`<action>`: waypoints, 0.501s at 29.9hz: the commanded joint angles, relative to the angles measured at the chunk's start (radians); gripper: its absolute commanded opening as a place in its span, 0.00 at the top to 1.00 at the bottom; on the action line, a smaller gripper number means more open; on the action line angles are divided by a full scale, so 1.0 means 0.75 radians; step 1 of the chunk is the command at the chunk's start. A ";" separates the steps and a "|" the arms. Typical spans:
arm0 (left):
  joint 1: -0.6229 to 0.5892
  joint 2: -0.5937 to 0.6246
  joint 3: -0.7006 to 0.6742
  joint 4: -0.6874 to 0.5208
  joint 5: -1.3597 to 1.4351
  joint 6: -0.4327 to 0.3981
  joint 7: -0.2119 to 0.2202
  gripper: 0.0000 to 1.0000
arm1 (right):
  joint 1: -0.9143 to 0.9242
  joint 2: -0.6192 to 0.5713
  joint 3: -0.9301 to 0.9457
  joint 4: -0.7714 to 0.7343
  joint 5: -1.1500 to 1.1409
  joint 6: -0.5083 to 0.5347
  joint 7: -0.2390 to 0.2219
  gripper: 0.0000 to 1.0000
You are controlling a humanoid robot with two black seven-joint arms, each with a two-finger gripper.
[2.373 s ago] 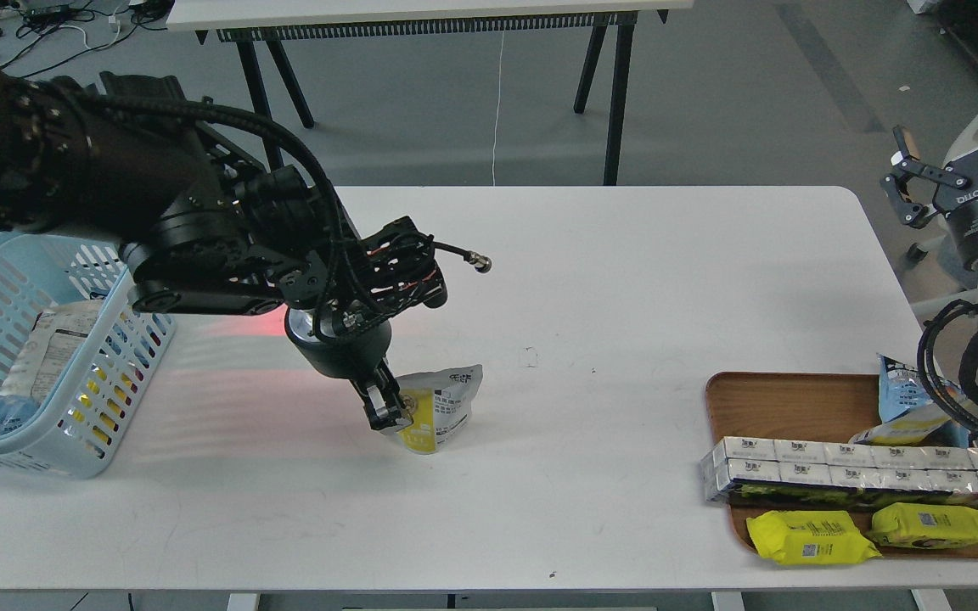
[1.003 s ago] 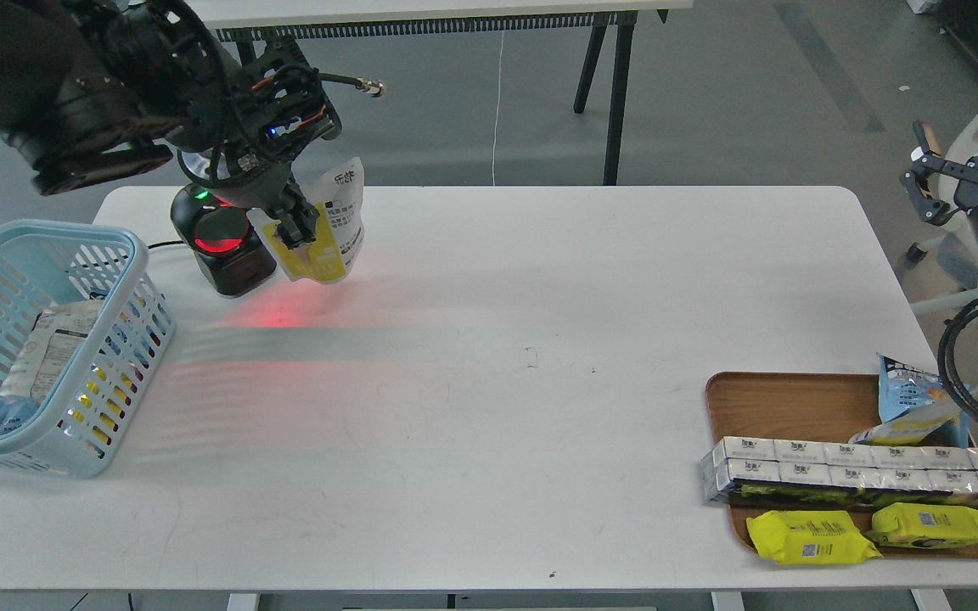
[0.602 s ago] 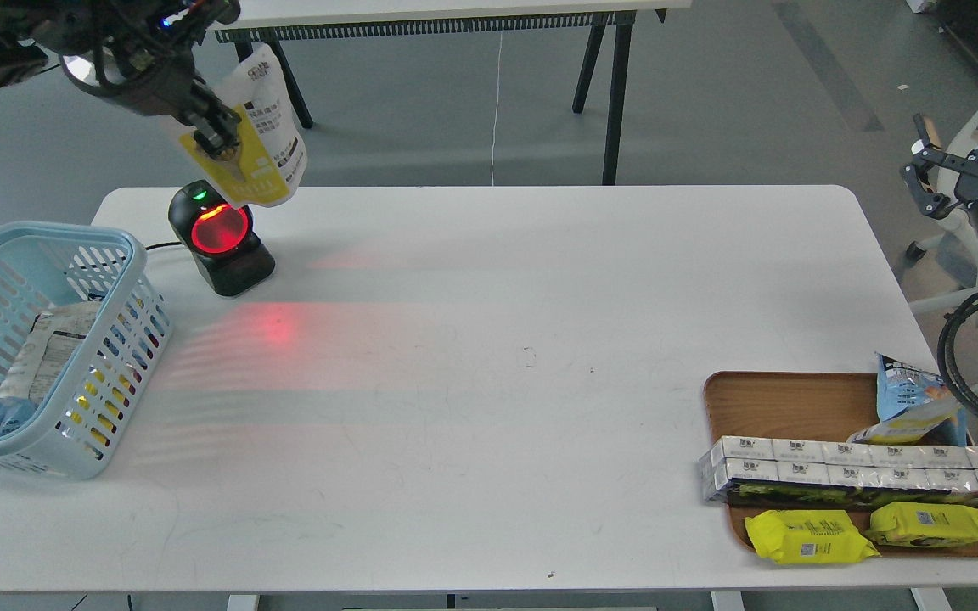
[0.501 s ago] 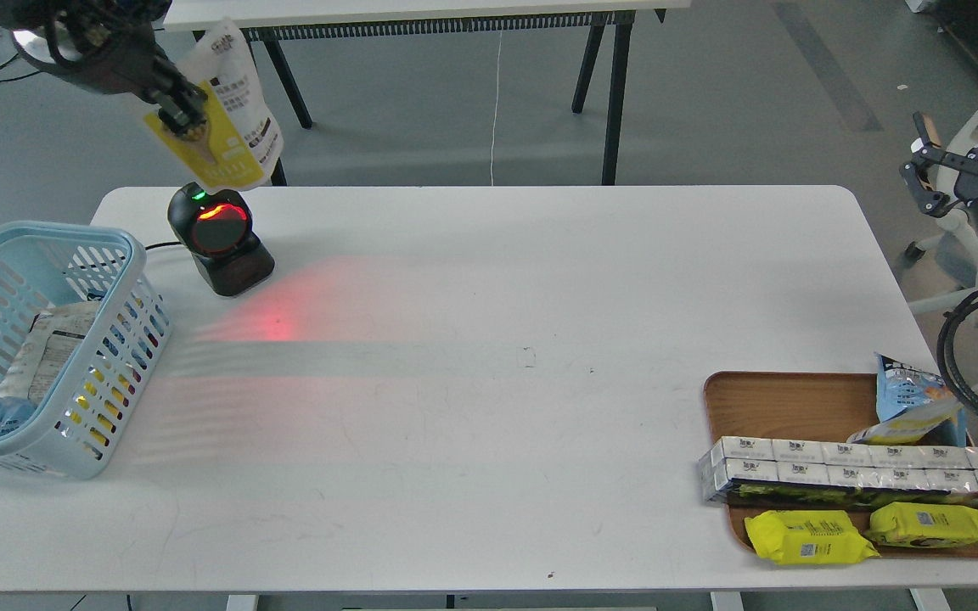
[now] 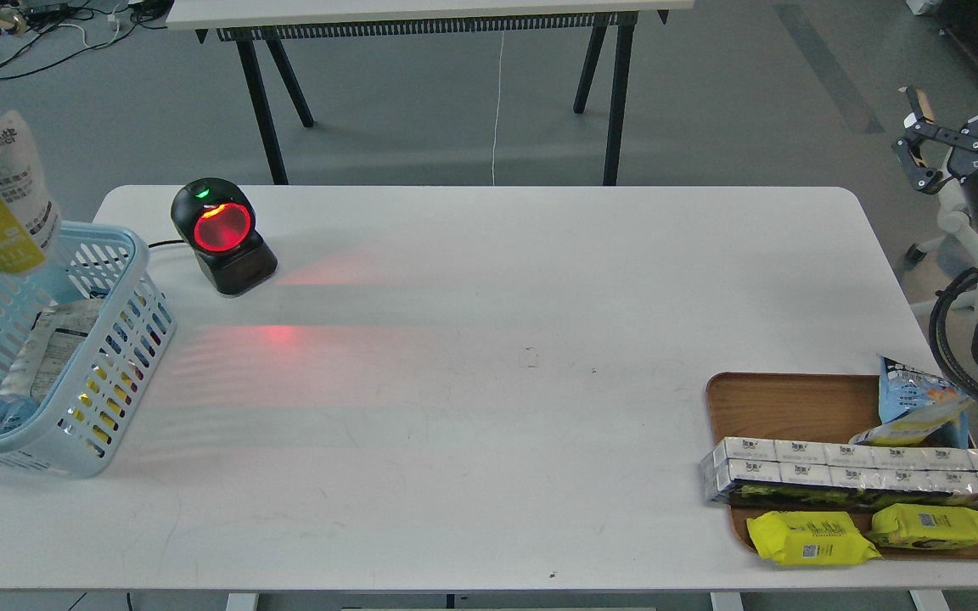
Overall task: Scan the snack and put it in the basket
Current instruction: 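Move the packet over the blue basket and drop it in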
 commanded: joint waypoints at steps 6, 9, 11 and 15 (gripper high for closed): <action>0.043 -0.009 -0.035 -0.032 0.005 -0.011 0.000 1.00 | 0.000 0.001 -0.002 -0.003 -0.002 0.000 0.000 0.00; 0.123 -0.013 -0.095 -0.024 -0.001 -0.013 0.000 1.00 | 0.000 0.001 -0.004 0.007 0.000 0.000 0.000 0.00; 0.178 -0.013 -0.125 -0.010 -0.003 -0.015 0.000 1.00 | -0.002 0.003 -0.012 0.011 0.000 0.000 0.000 0.00; 0.231 -0.013 -0.152 0.015 -0.005 -0.015 0.000 1.00 | -0.002 0.003 -0.016 0.011 0.000 0.000 0.000 0.00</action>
